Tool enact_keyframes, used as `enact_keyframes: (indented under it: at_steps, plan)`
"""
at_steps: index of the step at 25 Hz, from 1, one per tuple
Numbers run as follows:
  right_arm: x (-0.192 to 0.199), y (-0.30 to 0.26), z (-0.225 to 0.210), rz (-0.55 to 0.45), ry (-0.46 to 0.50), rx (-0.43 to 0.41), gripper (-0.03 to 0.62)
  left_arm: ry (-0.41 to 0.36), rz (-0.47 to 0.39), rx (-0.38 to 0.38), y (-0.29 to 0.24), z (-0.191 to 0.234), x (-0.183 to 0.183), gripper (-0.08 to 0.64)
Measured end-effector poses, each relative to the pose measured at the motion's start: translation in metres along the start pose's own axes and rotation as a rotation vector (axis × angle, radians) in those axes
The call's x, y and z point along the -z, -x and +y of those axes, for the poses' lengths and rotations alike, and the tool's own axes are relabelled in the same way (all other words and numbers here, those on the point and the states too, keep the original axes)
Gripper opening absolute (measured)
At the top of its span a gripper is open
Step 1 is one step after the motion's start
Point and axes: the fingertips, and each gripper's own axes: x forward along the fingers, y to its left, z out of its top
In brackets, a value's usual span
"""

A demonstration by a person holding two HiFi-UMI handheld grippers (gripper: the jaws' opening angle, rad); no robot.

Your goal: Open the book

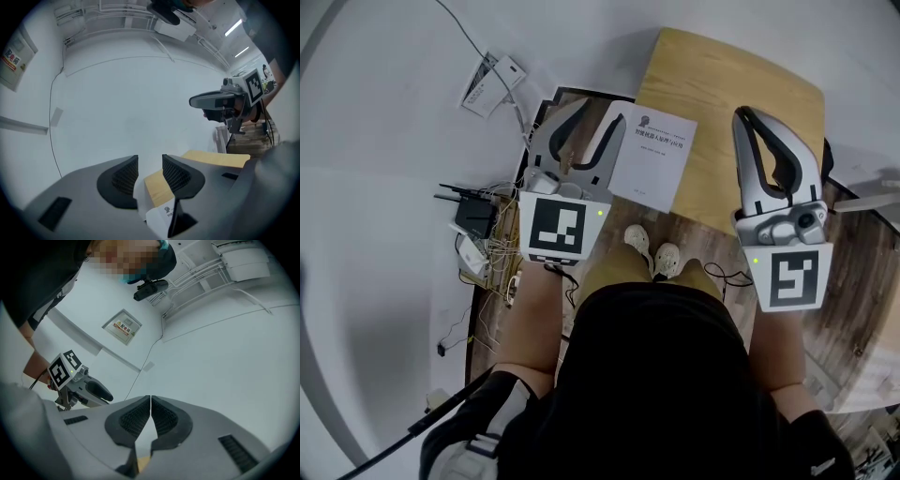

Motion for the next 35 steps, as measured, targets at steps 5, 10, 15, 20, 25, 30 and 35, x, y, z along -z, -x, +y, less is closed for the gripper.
enact_keyframes:
  at_steps: [5, 10, 15, 20, 25, 30, 35]
  plan:
    - [-0.001, -0.001, 0.003, -0.001, -0.002, -0.006, 0.031, -0.016, -0.085, 0.011, 0.001, -0.004, -0.023, 0.169]
    - [-0.005, -0.001, 0.004, -0.009, 0.005, -0.009, 0.031, -0.015, -0.133, 0.041, 0.005, -0.01, -0.044, 0.169]
    - [-0.008, -0.002, 0.003, -0.015, 0.01, -0.009, 0.031, -0.018, -0.164, 0.088, 0.007, -0.023, -0.06, 0.167]
    - [-0.01, -0.002, 0.006, -0.014, 0.013, -0.016, 0.031, -0.035, -0.174, 0.145, 0.007, -0.039, -0.067, 0.164]
    - [-0.011, 0.0, 0.007, -0.012, 0.017, -0.018, 0.031, -0.037, -0.195, 0.155, 0.01, -0.044, -0.073, 0.133]
    - [-0.009, -0.001, 0.011, -0.003, 0.019, -0.025, 0.031, -0.042, -0.189, 0.149, 0.011, -0.04, -0.07, 0.07]
    - [-0.008, 0.001, 0.01, 0.001, 0.018, -0.026, 0.031, -0.044, -0.197, 0.119, 0.013, -0.037, -0.072, 0.012]
